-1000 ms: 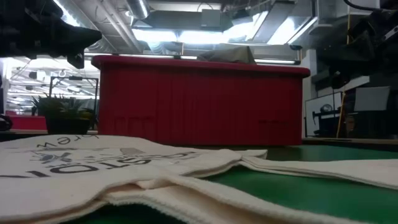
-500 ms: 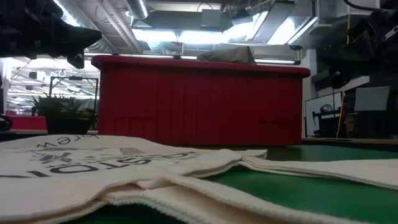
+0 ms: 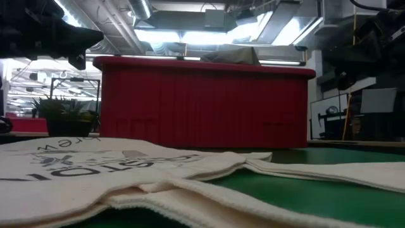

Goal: Fold Laundry from Bin

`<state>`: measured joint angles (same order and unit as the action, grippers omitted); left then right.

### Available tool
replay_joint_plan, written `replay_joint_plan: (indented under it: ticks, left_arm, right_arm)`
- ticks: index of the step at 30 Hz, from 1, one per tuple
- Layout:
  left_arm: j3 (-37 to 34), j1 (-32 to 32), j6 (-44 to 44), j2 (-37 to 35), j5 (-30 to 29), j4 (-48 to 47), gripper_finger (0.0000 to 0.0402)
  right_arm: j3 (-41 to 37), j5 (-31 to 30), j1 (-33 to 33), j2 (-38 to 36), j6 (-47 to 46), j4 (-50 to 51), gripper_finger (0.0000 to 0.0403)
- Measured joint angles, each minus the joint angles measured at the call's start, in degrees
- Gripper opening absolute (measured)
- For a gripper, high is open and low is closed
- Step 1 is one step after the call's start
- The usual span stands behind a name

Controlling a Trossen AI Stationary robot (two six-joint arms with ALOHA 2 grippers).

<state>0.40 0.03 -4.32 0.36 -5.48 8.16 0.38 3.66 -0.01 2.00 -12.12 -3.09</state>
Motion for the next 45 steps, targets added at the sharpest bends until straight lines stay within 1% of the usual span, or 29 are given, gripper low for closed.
replay_joint_plan:
  ticks: [10,14,17,20,23,26,28,30,32,34,37,41,45]
  left_arm:
    - [0.00,0.00,0.00,0.00,0.00,0.01,0.0000]
    - [0.00,0.00,0.00,0.00,0.00,0.02,0.0000]
    - [0.00,0.00,0.00,0.00,0.00,0.02,0.0000]
    - [-0.02,0.00,0.00,0.00,0.00,0.02,0.0000]
    - [0.00,0.00,0.00,0.00,0.00,0.02,0.0000]
    - [-0.02,0.00,0.00,0.00,0.00,0.02,0.0000]
    - [-0.01,0.00,0.00,0.00,0.00,0.02,0.0000]
    - [-0.02,0.00,0.00,0.00,-0.24,0.04,0.0000]
    - [0.00,0.00,0.00,0.00,-1.30,0.04,0.0000]
    - [-0.01,0.00,0.00,0.00,-2.57,0.04,0.0000]
    - [-0.02,0.00,0.02,0.00,-4.37,0.04,0.0000]
    - [-0.02,0.00,0.00,0.00,-4.56,0.04,0.0000]
    - [-0.02,0.00,0.01,0.00,-4.55,0.04,0.0000]
  right_arm:
    - [-0.01,-0.22,0.00,0.00,-0.55,-0.35,0.0018]
    - [-0.02,-0.56,-0.01,0.00,-5.75,-2.08,0.0020]
    - [-0.02,-1.78,-0.01,0.00,-9.98,-4.74,0.0029]
    - [-0.02,-3.24,-0.02,0.00,-12.86,-7.97,0.0053]
    - [-0.02,-4.43,-0.02,0.00,-14.98,-10.95,0.0093]
    - [-0.02,-6.72,0.00,0.00,-15.26,-14.70,0.0141]
    - [-0.02,-7.15,-0.02,0.02,-15.20,-18.69,0.0171]
    - [-0.02,-7.15,-0.02,0.17,-14.43,-23.48,0.0195]
    - [1.00,-7.15,-0.02,0.81,-13.01,-25.11,0.0213]
    - [3.29,-7.15,-0.02,2.24,-10.88,-24.94,0.0224]
    - [7.67,-7.15,-0.02,6.52,-6.66,-25.05,0.0229]
    - [15.44,-7.17,-0.02,15.87,0.97,-22.78,0.0229]
    - [25.27,-8.83,-0.02,26.34,9.40,-14.30,0.0229]
